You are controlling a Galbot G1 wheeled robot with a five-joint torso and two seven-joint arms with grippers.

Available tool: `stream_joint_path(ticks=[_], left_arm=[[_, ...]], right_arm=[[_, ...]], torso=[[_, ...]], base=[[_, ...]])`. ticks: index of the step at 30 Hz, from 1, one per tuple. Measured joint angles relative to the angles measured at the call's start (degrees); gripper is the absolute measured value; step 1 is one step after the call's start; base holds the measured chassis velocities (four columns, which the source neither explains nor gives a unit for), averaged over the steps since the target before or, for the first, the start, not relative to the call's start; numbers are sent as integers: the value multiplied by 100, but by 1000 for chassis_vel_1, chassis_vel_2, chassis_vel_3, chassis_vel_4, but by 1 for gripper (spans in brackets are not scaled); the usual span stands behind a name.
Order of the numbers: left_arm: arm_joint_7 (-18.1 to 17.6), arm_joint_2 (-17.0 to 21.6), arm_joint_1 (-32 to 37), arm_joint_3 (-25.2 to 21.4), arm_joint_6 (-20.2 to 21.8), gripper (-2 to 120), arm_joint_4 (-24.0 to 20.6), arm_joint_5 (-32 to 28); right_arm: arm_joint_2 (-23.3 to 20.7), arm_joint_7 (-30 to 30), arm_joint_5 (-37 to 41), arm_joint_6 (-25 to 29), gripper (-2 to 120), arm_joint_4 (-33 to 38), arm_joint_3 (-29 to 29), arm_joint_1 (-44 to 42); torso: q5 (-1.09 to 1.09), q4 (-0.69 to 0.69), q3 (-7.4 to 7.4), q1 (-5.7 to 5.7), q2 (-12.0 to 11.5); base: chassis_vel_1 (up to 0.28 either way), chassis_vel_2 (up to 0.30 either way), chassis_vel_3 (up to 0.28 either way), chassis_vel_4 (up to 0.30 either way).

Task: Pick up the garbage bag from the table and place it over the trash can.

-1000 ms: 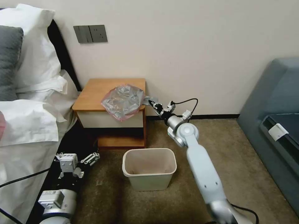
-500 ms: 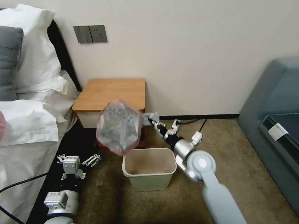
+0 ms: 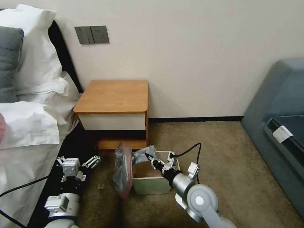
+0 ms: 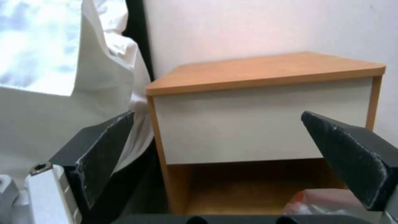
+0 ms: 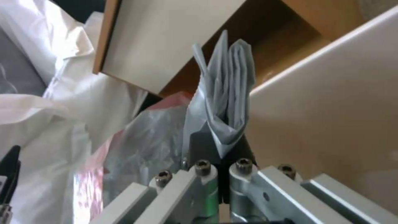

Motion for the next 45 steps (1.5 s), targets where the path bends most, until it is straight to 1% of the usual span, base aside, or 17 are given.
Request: stream_joint_path(ticks=[4, 8, 9, 13, 16, 17, 20, 21, 23, 24, 26, 27, 31, 37, 39, 44, 45], left_arm=[[-11, 1, -20, 0, -18, 100, 49, -55], [-84, 12, -74, 4, -93, 100, 109, -105], [-84, 12, -74, 4, -93, 100, 109, -105], [-135, 38, -93, -9, -108, 100, 100, -175], [-159, 65, -77, -52, -105, 100, 12, -233], [-159, 65, -77, -52, -105, 100, 12, -233], [-169, 63, -57, -71, -86, 100, -27, -263], [-169, 63, -57, -71, -86, 100, -27, -263], [-169, 56, -49, -62, -75, 100, -42, -264], [-169, 56, -49, -62, -75, 100, -42, -264], [-168, 44, -34, -42, -50, 100, -69, -264], [-168, 44, -34, -42, -50, 100, -69, -264], [-174, 26, 6, 23, 90, 100, -89, -284], [-179, 73, 49, 242, 275, 100, -110, -351], [-179, 162, 53, 494, 557, 100, -125, -428], [-213, 274, 48, 860, 832, 100, -111, -458], [-278, 309, 29, 1058, 928, 100, -54, -459]], right_arm=[[-67, 374, -165, 80, 1, 2, -55, 71], [-199, 1286, 112, -66, 19, 209, -64, 208], [-199, 1286, 112, -66, 19, 209, -64, 208], [-340, 1733, 412, -211, 32, 397, -15, 287], [-514, 2090, 838, -349, 47, 661, 54, 291], [-514, 2090, 838, -349, 47, 661, 54, 291], [-676, 2231, 915, -393, 63, 1007, 225, 110], [-676, 2231, 915, -393, 63, 1007, 225, 110], [-754, 2339, 980, -408, 74, 1256, 383, -37], [-754, 2339, 980, -408, 74, 1256, 383, -37], [-846, 2478, 1184, -453, 86, 1596, 651, -215], [-846, 2478, 1184, -453, 86, 1596, 651, -215], [-888, 2541, 1232, -413, 99, 1776, 861, -274], [-842, 2601, 1086, -324, 100, 1801, 901, -143], [-764, 2584, 905, -297, 100, 1780, 894, -80], [-682, 2526, 668, -279, 100, 1740, 848, -93], [-655, 2479, 567, -275, 100, 1739, 837, -125]], torso=[[0, 0, 0, 0, 0], [0, 0, 0, 0, 0], [0, 0, 0, 0, 0], [0, 0, 0, 0, 0], [1, 0, 0, 0, 0], [1, 0, 0, 0, 0], [1, 0, 0, 0, 0], [1, 0, 0, 0, 0], [1, 0, 0, 0, 0], [1, 0, 0, 0, 0], [1, -1, 0, 0, 0], [1, -1, 0, 0, 0], [1, 0, 0, 0, 0], [1, 0, 0, 0, 0], [1, 0, 0, 0, 0], [1, 0, 0, 0, 0], [0, 0, 0, 0, 0]], base=[[0, 0, 0, 0], [0, 0, 0, 0], [0, 0, 0, 0], [0, 0, 0, 0], [0, 0, 0, 0], [0, 0, 0, 0], [0, 0, 0, 0], [0, 0, 0, 0], [0, 0, 0, 0], [0, 0, 0, 0], [0, 0, 0, 0], [0, 0, 0, 0], [0, 0, 0, 0], [0, 0, 0, 0], [0, 0, 0, 0], [0, 0, 0, 0], [0, 0, 0, 0]])
